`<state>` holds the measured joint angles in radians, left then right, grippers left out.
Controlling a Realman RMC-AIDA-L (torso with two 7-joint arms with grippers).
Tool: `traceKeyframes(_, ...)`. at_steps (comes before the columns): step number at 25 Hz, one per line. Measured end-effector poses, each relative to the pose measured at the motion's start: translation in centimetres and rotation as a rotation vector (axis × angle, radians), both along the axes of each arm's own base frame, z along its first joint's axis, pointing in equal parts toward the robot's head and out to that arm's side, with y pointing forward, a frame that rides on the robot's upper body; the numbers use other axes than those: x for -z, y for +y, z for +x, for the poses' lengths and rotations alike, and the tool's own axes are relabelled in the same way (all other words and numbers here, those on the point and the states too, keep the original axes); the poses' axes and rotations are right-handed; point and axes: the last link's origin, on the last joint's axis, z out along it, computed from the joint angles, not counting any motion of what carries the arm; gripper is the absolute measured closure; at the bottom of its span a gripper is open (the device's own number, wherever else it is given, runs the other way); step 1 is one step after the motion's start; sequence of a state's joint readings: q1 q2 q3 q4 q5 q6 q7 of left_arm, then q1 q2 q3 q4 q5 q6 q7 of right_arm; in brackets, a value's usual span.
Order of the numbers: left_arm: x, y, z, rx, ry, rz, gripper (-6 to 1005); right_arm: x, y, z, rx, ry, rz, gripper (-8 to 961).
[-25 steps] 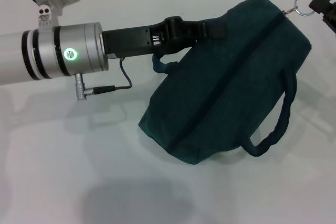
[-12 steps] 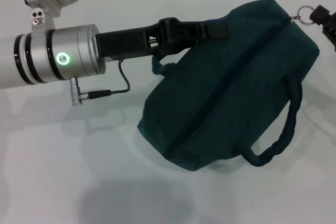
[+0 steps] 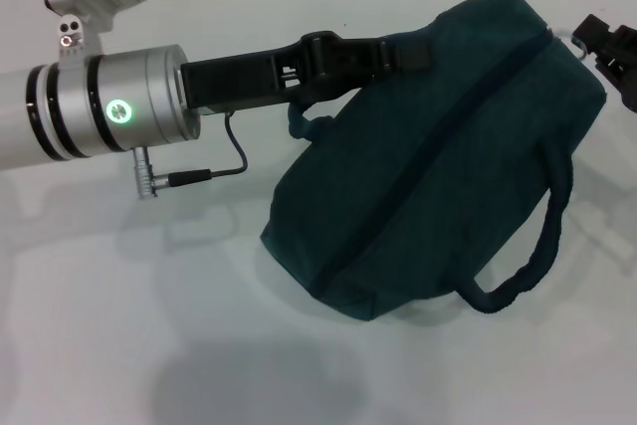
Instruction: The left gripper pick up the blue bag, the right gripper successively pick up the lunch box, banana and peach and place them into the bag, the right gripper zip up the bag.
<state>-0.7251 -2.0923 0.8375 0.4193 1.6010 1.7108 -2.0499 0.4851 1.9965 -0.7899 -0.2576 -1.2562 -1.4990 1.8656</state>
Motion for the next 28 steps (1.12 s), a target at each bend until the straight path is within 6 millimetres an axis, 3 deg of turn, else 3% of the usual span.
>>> traceKeyframes(4, 0.5, 0.4, -0.3, -0.036, 0.016, 0.015, 903, 0.0, -0.2, 0.1, -0.001, -0.001, 0.001, 906)
traceKeyframes(13, 1.4, 2.1, -1.6, -0.161, 0.072, 0.094, 897, -1.2, -1.0, 2.0, 0.054, -0.011, 0.042, 578)
traceKeyframes(20, 1.2, 3.7, -2.5, -0.262, 0.088, 0.186, 893, -2.0, -1.3, 2.0, 0.027, -0.013, 0.064, 305)
traceKeyframes(26, 0.7, 4.1, -2.0, -0.218, 0.077, 0.262, 890, -2.8, -1.2, 0.7, -0.084, -0.043, 0.092, 253)
traceKeyframes(28, 0.4, 4.0, -1.7, -0.195, 0.058, 0.280, 822, -3.0, -1.2, 0.4, -0.109, -0.055, 0.108, 236)
